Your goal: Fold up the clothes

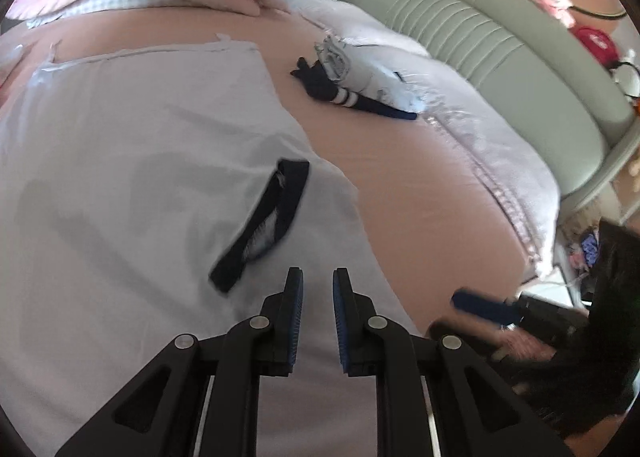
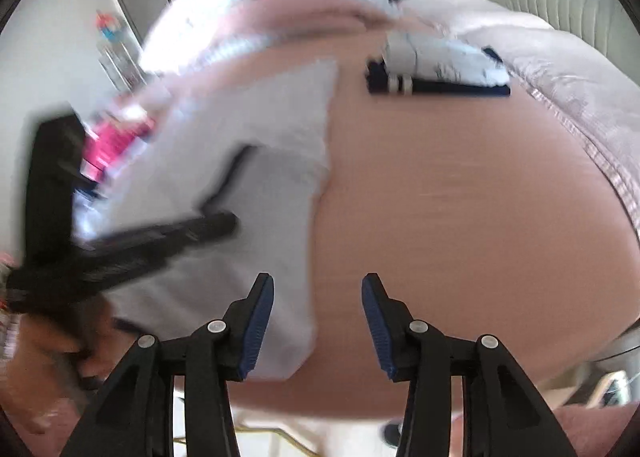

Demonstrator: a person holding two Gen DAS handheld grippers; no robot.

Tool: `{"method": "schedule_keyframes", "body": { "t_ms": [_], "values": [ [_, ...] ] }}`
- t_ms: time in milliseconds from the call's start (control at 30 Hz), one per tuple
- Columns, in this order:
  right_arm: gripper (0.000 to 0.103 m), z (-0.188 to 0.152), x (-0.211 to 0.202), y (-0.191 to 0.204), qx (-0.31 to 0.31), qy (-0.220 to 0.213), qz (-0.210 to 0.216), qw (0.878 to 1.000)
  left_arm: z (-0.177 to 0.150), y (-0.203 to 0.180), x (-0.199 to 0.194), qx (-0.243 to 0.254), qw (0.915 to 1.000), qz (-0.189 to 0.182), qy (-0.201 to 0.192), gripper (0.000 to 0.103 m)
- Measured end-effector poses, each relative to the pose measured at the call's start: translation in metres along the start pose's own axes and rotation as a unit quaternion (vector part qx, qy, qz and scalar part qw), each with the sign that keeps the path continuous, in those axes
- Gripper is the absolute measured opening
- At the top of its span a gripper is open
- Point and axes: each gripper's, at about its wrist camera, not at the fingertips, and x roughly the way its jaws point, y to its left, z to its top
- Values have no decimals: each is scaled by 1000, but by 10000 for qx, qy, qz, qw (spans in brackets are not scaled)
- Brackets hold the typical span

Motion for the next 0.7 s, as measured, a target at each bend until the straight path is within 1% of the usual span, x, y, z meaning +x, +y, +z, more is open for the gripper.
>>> {"method": "schedule_keyframes", "body": {
  "t_ms": [67,100,133,167,233,267,333,367,400,433,500,567,600,667,700],
  "values": [
    [45,-8,17,1,-128,443,-173,9988,8,12,9,-232,9995,198,75,13],
    [45,-13,20,2,-189,554,-233,9980,12,20,12,-394,9988,269,110,13],
    [45,-16,16,3,-249,541,-270,9979,15,31,11,-648,9974,294,121,13],
    [45,-21,13,4,-273,625,-274,9973,16,39,5,-821,9960,359,45,13],
    [45,-29,6,1,-133,728,-202,9970,18,54,-7,-1143,9923,468,-105,13],
    [45,-29,4,0,-57,709,-140,9974,20,53,-10,-1108,9930,378,-168,13],
    [45,-24,2,0,53,593,-3,9982,23,42,-20,-750,9966,102,-328,13],
    [45,-19,1,0,110,485,78,9987,25,33,-21,-490,9982,30,-357,13],
    [45,-11,1,1,156,331,165,9992,28,18,-20,-121,9993,-89,-353,13],
    [45,-3,2,3,149,197,234,9994,29,8,-16,85,9993,-197,-305,13],
    [46,13,7,9,100,-19,357,9993,32,-6,-2,318,9988,-342,-124,13],
    [45,29,21,16,-103,44,415,9991,35,-9,21,333,9993,-133,94,13],
    [45,28,29,17,-228,221,374,9988,36,-2,35,216,9994,62,254,13],
    [46,23,48,18,-454,715,19,9964,37,19,35,-255,9993,-120,241,13],
    [46,18,49,20,-588,753,-101,9954,37,29,35,-490,9983,-206,230,13]
  ]
}}
